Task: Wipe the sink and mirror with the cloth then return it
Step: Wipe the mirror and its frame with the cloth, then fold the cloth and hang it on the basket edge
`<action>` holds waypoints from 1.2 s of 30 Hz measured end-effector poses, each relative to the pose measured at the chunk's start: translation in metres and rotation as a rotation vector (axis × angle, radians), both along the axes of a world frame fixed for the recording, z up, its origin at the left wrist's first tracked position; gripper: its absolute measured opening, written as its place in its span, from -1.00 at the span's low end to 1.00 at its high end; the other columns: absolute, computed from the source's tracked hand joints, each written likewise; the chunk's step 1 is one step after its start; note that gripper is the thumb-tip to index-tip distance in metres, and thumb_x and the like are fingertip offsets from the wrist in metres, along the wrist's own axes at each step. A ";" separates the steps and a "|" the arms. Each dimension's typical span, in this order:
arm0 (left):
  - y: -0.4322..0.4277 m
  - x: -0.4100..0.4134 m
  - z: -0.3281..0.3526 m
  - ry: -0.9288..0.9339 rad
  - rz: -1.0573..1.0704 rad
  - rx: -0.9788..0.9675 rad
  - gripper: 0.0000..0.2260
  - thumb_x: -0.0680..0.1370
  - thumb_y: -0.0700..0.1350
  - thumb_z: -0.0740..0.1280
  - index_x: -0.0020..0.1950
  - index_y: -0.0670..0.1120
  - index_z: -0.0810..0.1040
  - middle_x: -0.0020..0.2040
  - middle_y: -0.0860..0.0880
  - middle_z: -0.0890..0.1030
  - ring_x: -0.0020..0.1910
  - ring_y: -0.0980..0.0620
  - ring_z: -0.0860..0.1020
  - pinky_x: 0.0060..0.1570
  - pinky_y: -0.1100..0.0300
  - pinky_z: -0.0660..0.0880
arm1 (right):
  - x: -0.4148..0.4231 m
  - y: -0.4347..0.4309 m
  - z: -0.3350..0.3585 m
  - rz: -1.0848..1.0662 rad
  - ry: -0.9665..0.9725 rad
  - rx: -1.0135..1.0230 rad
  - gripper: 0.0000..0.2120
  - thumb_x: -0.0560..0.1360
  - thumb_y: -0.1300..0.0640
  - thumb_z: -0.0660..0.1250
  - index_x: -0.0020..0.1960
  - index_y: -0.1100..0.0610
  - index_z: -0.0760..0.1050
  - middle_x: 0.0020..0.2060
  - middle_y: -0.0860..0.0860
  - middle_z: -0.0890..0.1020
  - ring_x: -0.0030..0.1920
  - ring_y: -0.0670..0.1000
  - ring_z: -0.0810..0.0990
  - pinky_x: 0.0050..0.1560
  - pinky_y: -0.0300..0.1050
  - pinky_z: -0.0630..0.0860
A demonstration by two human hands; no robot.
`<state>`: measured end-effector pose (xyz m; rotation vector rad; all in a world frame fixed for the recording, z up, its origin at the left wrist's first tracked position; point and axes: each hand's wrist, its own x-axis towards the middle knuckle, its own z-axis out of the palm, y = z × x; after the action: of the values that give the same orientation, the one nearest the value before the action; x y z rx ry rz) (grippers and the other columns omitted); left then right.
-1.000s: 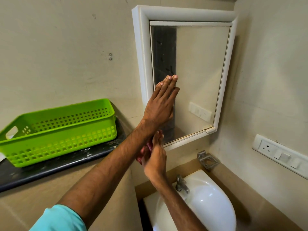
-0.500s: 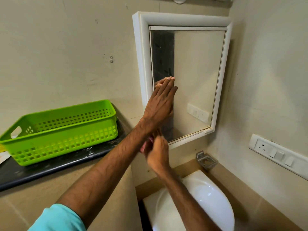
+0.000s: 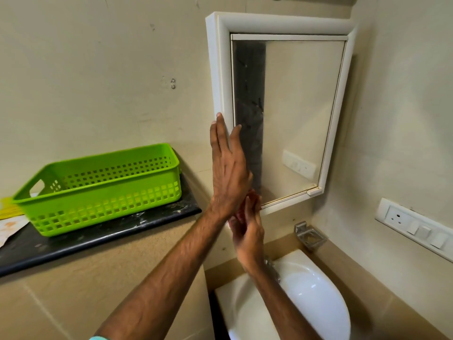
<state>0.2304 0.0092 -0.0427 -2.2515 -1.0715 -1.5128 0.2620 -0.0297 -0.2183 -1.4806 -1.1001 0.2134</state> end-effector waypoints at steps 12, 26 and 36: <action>0.004 -0.013 -0.019 0.093 -0.030 -0.146 -0.18 0.35 -0.52 0.14 0.62 -0.22 0.16 0.67 -0.24 -0.11 0.67 -0.19 -0.03 0.46 0.06 0.43 | 0.063 0.003 -0.023 -0.323 -0.160 -0.091 -0.15 0.48 0.31 0.51 0.63 -0.03 0.20 0.67 0.06 0.14 0.54 0.25 0.36 0.42 0.17 0.47; 0.005 -0.004 -0.036 0.068 -0.054 -0.187 -0.13 0.36 -0.55 0.18 0.65 -0.17 0.06 0.67 -0.15 -0.23 0.68 -0.12 -0.10 0.26 0.17 0.57 | 0.015 -0.021 0.018 0.046 0.287 0.043 -0.54 0.47 0.47 0.45 0.30 0.15 0.61 0.02 -0.20 0.71 -0.02 -0.38 0.67 0.03 -0.38 0.63; -0.043 -0.019 -0.074 -0.062 -0.325 -0.197 -0.58 0.60 -0.07 0.37 0.43 -0.14 0.42 0.44 -0.07 0.45 0.40 0.02 0.43 0.44 0.34 0.29 | 0.072 -0.043 0.053 -0.036 0.193 0.050 -0.59 0.49 0.15 0.55 0.29 -0.01 0.55 -0.09 -0.20 0.70 -0.07 -0.12 0.73 -0.15 -0.16 0.71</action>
<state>0.2115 -0.0342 -0.1170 -2.6358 -0.9417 -1.6727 0.3343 -0.0729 -0.1657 -1.4034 -0.9166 0.2954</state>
